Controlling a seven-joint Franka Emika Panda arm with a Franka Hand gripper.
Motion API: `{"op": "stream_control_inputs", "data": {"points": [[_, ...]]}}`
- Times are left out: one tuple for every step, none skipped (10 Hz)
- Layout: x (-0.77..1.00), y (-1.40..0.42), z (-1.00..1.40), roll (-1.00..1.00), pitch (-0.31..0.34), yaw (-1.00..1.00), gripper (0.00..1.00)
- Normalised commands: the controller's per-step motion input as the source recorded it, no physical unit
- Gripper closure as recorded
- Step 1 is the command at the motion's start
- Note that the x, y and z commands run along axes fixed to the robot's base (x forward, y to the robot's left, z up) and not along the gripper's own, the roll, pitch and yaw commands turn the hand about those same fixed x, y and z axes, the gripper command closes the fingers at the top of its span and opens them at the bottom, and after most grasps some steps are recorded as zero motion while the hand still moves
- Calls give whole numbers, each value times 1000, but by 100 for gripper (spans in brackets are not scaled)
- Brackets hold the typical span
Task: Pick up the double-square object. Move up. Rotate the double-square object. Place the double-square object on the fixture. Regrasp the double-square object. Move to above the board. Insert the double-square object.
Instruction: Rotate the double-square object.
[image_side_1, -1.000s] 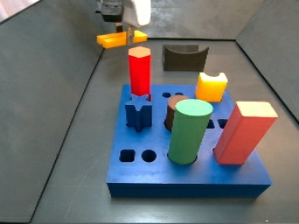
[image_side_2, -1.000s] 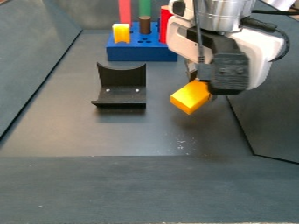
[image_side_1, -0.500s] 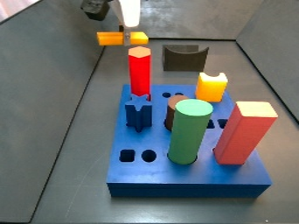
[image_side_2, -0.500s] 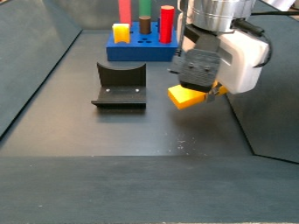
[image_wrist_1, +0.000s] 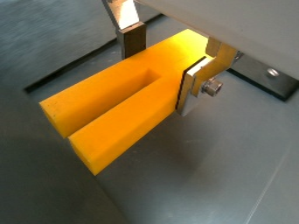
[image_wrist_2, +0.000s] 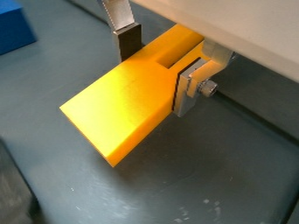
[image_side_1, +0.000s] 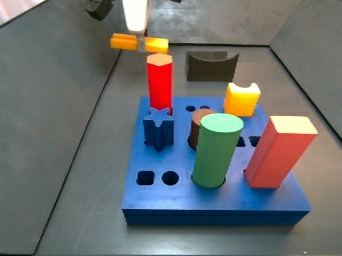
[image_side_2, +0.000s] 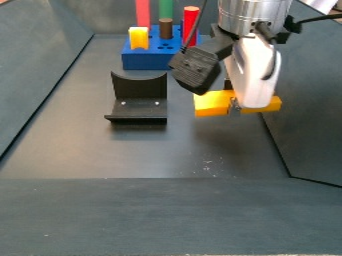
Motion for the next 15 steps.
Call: {"op": "stream_control_inputs", "data": {"points": [[9,20,-3,-5,0,-1000,100],[9,20,-3,-5,0,-1000,100],[9,20,-3,-5,0,-1000,100],[9,20,-3,-6,0,-1000,100],[8,20,-3,-6,0,-1000,100],[8,20,-3,-6,0,-1000,100],[8,20,-3,-7,0,-1000,100],[8,20,-3,-7,0,-1000,100],[8,20,-3,-8,0,-1000,100],[8,20,-3,-8,0,-1000,100],[8,20,-3,-9,0,-1000,100],[8,20,-3,-10,0,-1000,100],[8,20,-3,-11,-1,-1000,100],[8,20,-3,-12,-1,-1000,100],[8,20,-3,-13,-1,-1000,100]]}}
